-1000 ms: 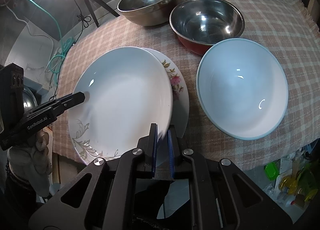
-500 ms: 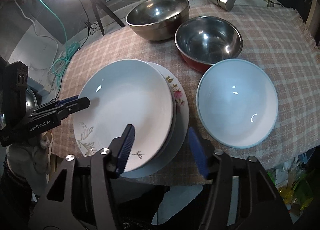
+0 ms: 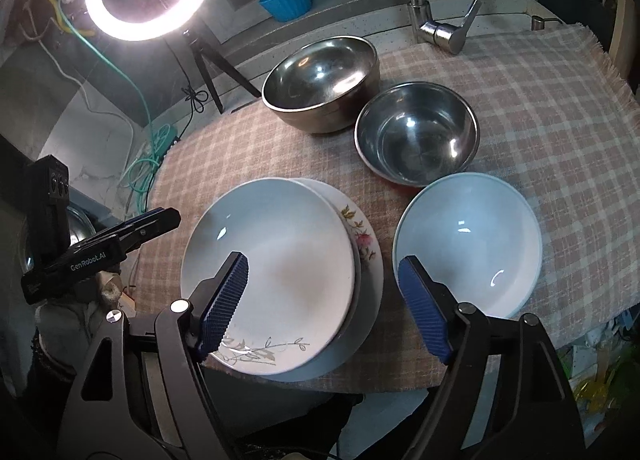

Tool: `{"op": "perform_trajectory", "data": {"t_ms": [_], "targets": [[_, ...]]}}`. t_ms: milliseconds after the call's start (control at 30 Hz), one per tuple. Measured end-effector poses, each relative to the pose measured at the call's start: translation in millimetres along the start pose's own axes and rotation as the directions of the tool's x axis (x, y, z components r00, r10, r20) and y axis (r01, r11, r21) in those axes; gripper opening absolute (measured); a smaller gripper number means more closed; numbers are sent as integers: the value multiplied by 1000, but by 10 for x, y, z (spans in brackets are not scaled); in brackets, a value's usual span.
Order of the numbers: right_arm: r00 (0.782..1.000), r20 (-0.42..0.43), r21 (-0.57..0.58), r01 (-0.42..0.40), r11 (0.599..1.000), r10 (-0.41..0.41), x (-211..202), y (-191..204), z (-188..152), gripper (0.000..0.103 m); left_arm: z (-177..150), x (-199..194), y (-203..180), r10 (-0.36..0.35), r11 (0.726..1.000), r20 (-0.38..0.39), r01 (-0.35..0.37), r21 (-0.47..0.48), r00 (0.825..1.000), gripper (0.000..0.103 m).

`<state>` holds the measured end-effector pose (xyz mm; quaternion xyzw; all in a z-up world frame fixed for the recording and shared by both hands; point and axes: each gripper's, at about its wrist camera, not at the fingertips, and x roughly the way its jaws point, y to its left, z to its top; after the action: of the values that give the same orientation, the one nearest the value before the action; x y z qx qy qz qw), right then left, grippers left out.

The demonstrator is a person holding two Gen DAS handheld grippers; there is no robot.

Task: Organize plates and bowls
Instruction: 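Move the right gripper to the large steel bowl and grasp its rim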

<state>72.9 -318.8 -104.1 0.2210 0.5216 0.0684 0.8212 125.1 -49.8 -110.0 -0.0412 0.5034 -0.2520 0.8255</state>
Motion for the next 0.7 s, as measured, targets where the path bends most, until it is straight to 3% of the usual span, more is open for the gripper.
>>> {"op": "perform_trajectory", "data": {"t_ms": [400,700], "targets": [[997,71,11,-40,999,39,-45,36,564,80,369,16,39,-14,1000,36,14,-14,999,62],[998,62,-6,-26,1000,26,240,36,998,80,655,183,22,-74,995,44,77,-60,996,62]]}}
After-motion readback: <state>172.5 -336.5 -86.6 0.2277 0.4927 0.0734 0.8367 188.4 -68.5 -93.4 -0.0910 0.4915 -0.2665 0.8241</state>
